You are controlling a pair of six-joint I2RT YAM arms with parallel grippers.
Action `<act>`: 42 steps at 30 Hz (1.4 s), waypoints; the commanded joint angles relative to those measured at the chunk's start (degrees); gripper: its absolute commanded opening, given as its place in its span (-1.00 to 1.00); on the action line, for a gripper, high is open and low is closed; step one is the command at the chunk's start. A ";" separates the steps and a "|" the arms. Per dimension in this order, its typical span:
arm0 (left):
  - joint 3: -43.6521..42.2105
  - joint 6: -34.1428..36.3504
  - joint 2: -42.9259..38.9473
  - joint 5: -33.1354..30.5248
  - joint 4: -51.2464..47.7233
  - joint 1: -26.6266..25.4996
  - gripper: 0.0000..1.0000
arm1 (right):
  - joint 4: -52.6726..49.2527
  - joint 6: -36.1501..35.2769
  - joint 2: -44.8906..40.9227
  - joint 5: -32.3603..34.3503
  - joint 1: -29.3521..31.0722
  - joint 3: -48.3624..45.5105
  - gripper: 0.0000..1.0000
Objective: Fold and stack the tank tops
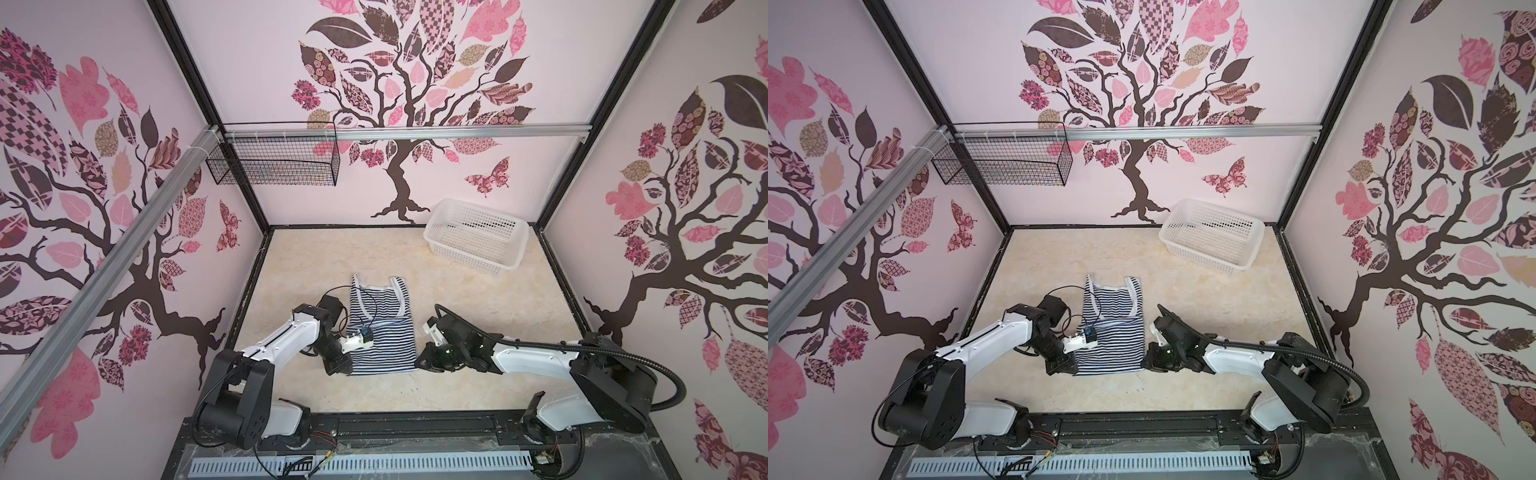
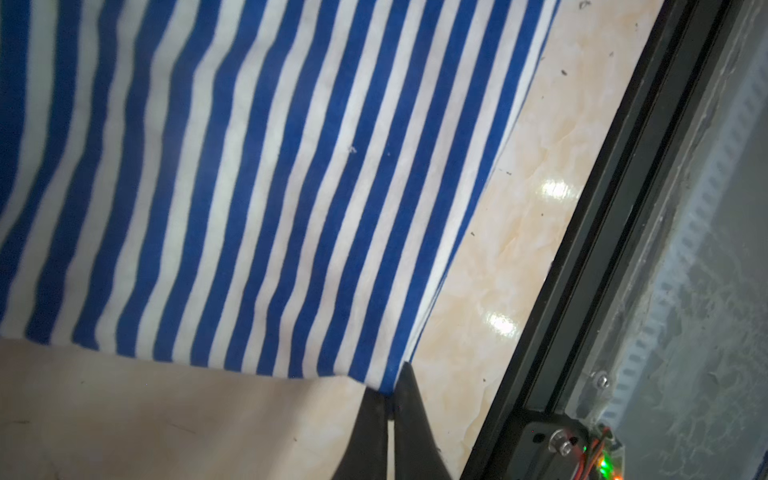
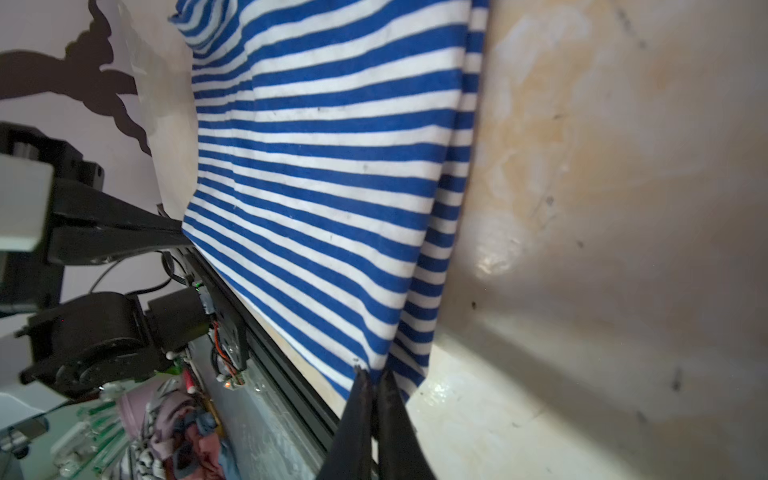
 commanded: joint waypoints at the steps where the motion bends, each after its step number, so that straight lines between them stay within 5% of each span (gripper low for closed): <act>1: -0.44 2.42 -0.79 -2.87 -2.25 -0.10 -0.50 | -1.65 0.79 -1.50 1.31 0.33 0.51 -0.19; 4: 0.09 3.10 -2.18 -5.22 -1.72 1.65 -0.33 | -7.77 -1.74 -2.77 4.58 0.33 3.02 0.03; 9: 6.14 3.06 -2.45 -2.41 -2.12 6.71 -0.17 | -13.96 -5.51 -2.61 9.08 0.33 8.74 0.05; 21: 19.57 -6.48 15.67 6.04 3.31 5.99 -0.30 | -13.37 -9.74 15.08 8.50 -1.18 26.58 -0.65; 30: 21.98 -10.87 21.64 -0.91 8.93 5.74 -0.31 | -11.63 -9.88 26.21 2.35 -1.51 35.95 -0.80; 42: 21.92 -17.48 24.91 -10.19 15.39 5.61 -0.29 | -10.35 -9.68 29.43 0.28 -1.42 39.11 -0.81</act>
